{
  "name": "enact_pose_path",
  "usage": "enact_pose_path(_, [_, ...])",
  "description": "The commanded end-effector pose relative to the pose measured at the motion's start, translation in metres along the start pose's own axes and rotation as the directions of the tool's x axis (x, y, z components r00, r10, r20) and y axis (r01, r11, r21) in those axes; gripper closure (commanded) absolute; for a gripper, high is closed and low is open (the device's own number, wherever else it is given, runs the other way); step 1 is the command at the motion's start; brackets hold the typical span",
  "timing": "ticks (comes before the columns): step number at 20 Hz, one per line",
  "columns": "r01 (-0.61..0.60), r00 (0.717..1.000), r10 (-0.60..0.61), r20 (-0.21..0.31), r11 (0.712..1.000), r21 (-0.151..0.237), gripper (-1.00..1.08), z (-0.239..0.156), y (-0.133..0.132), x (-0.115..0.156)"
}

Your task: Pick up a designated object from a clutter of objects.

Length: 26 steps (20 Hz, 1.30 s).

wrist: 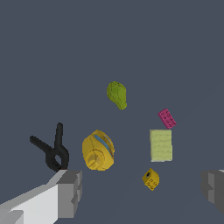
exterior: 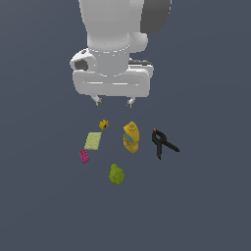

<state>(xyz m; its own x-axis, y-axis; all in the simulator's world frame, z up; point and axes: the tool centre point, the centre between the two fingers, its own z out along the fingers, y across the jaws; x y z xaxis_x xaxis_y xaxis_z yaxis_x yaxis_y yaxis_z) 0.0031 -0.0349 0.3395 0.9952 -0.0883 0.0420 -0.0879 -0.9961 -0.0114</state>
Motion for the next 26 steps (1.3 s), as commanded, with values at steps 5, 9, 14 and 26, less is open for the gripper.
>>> enact_pose_path(5, [-0.009, 1.000, 0.009, 0.000, 1.000, -0.002, -0.92, -0.001, 0.003, -0.001])
enact_pose_path(9, [-0.003, 1.000, 0.003, 0.000, 1.000, -0.001, -0.92, 0.002, 0.005, 0.001])
enact_pose_path(14, [0.024, 1.000, -0.024, 0.002, 1.000, -0.001, -0.92, 0.013, 0.012, 0.006])
enact_pose_path(26, [0.163, 0.987, -0.163, 0.012, 0.987, 0.003, -0.92, 0.078, 0.051, 0.028])
